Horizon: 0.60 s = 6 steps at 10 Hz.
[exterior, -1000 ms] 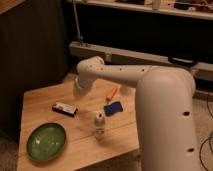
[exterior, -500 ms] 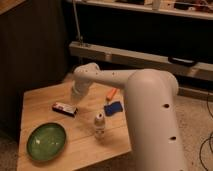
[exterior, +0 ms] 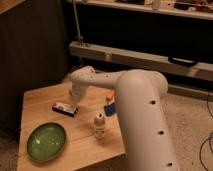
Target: Push the eraser across the table
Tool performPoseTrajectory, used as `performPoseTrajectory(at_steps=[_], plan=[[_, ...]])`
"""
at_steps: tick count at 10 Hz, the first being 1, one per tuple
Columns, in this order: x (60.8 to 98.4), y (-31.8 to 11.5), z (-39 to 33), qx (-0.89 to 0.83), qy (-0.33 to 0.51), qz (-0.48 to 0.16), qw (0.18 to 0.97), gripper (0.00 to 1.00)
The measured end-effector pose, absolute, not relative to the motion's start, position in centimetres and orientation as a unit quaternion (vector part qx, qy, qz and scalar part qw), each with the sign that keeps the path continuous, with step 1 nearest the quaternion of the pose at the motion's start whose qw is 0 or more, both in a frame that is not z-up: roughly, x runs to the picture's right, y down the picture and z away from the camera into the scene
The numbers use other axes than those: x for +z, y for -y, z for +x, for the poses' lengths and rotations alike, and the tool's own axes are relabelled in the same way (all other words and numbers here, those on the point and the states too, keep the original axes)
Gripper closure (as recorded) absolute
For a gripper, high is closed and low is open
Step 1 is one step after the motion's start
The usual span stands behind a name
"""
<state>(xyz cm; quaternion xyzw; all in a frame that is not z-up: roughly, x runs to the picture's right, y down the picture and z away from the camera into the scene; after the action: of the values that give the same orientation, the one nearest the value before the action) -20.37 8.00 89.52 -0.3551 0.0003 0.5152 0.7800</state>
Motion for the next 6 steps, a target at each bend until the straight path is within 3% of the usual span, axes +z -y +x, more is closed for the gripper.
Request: performPoseTrajectory(at_steps=[6], plan=[[92.8, -7.3, -22.3, 0.492, 0.015, -0.33, 0.806, 1.0]])
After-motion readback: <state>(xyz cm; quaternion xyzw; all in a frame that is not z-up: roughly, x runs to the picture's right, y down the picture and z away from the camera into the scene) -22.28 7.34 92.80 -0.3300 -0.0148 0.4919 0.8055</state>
